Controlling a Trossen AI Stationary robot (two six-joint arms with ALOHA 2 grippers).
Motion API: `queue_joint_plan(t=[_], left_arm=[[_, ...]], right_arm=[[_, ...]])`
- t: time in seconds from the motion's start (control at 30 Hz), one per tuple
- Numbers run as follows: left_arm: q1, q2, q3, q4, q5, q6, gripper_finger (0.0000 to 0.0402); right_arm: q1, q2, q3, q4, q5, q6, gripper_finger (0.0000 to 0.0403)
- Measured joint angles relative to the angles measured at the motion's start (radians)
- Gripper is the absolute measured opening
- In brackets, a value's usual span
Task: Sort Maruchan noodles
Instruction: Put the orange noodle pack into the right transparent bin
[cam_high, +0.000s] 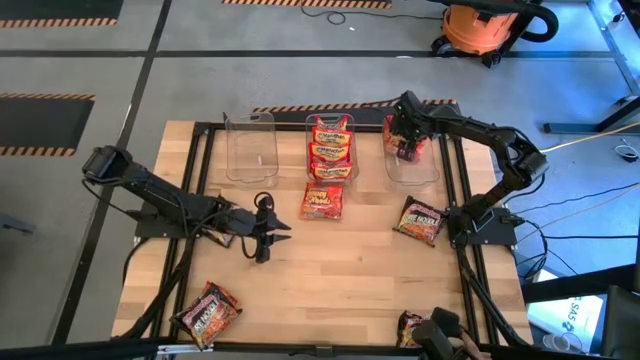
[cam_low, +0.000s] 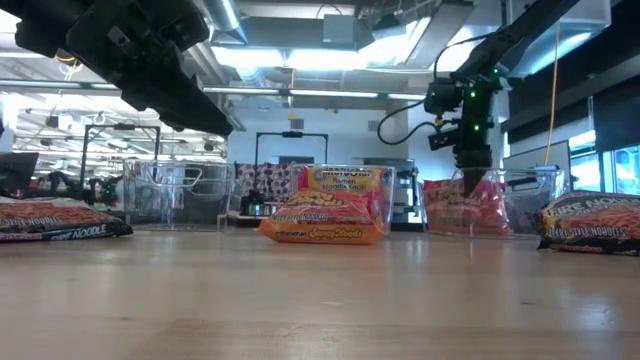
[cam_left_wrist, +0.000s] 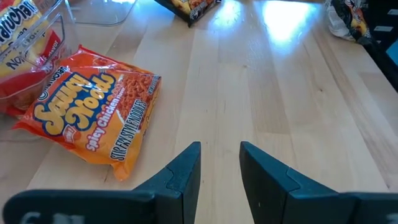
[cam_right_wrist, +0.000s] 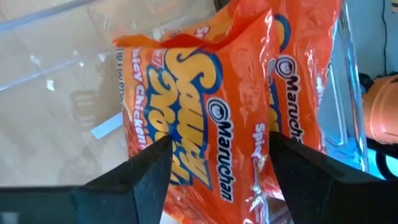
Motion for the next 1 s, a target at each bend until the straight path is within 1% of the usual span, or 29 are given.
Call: queue_joint_plan(t=[0.13, 0.27, 0.43, 0.57, 0.67, 0.8, 0.93, 1.0], left_arm=[[0.000, 0.000, 0.000, 0.000, 0.000, 0.000, 0.0105], [0.000, 0.000, 0.000, 0.000, 0.000, 0.000, 0.0105], [0.000, 0.000, 0.000, 0.016, -0.008, 0.000, 0.0105], [0.000, 0.000, 0.000, 0.027, -0.011, -0.018, 0.0105], [-0.009, 0.000, 0.000, 0.039, -0.013, -0.031, 0.0105], [-0.023, 0.000, 0.000, 0.069, -0.015, -0.030, 0.0105], [-0.045, 0.008, 0.000, 0.121, -0.047, -0.029, 0.0105], [-0.059, 0.022, 0.000, 0.137, -0.060, -0.029, 0.0105]], right_arm=[[0.002, -0.001, 0.003, -0.014, 0.026, 0.022, 0.0248], [0.025, -0.017, 0.055, -0.124, 0.043, 0.080, 0.0248], [0.090, -0.077, 0.146, -0.257, 0.061, 0.190, 0.0248], [0.155, -0.154, 0.175, -0.281, 0.064, 0.293, 0.0248], [0.226, -0.207, 0.174, -0.283, 0.026, 0.363, 0.0248], [0.356, -0.248, 0.173, -0.260, -0.047, 0.464, 0.0248], [0.529, -0.266, 0.123, -0.131, -0.114, 0.537, 0.0248], [0.624, -0.264, 0.088, -0.054, -0.129, 0.561, 0.0248]])
